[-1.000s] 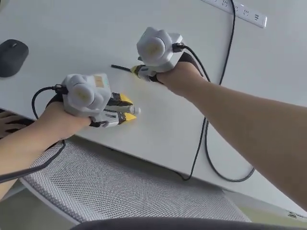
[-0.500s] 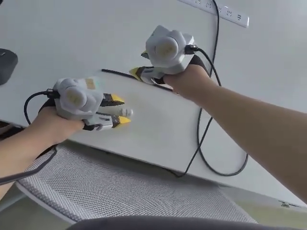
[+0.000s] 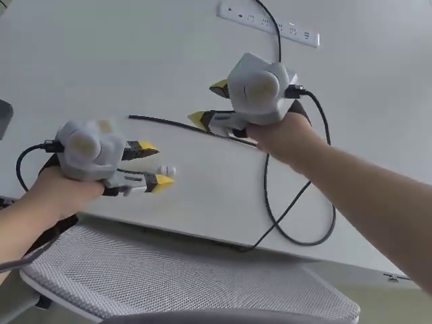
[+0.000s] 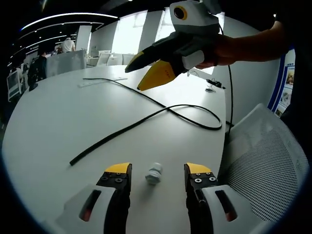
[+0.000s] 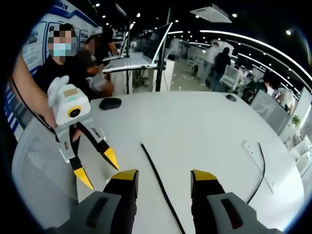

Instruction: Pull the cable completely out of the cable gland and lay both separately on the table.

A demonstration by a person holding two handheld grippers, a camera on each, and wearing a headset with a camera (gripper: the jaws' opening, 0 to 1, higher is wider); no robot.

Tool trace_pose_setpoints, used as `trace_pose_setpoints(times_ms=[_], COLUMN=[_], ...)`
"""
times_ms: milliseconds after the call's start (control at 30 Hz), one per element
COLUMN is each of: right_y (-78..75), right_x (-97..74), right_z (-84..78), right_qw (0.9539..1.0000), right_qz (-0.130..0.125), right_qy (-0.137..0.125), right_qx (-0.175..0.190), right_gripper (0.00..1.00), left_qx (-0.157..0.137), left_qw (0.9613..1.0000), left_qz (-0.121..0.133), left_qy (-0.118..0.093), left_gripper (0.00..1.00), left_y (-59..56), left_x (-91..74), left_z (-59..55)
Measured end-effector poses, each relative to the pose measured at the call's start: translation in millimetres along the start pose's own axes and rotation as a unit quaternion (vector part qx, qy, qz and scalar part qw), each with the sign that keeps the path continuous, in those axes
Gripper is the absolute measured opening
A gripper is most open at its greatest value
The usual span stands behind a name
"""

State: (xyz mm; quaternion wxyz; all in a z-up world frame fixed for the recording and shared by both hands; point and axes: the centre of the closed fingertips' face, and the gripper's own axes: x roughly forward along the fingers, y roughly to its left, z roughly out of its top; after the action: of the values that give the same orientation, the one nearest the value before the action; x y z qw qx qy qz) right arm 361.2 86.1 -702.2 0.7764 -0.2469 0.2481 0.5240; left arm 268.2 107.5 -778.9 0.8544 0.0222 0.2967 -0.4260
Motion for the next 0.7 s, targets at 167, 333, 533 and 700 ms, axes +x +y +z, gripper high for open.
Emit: trace_pose_setpoints(times_ms=[167,333,533,700], right_y=[7.0,7.1,1.1,-5.2], right_x=[-24.1,-48.6,-77.5,-103.4], right_z=[10.1,12.5,-2.4,-18.0], right_qw=[0.9984,0.9942,0.9878,0.9802], right_qz=[-0.003,-0.018,-0.034,-0.049], right_qy=[-0.04,-0.074,-0.094,-0.11], right_qx=[0.039,0.076,0.119,0.157], right_gripper=[0.44,0.49,0.54,0.59], left_qx=[-0.006,-0.021,-0.035,-0.047], left_qw=[0.9999,0.9996,0.999,0.9978], left_qz=[0.001,-0.001,0.001,0.004], left_qy=[-0.01,-0.016,-0.028,-0.046], left_gripper=[0.47,0.53,0.59,0.63], left_y=[-5.1,-10.9,-18.8,-22.7], left_x=[-9.1,-19.7,-38.4,-53.2], left_z=[7.3,11.5,23.6,37.0])
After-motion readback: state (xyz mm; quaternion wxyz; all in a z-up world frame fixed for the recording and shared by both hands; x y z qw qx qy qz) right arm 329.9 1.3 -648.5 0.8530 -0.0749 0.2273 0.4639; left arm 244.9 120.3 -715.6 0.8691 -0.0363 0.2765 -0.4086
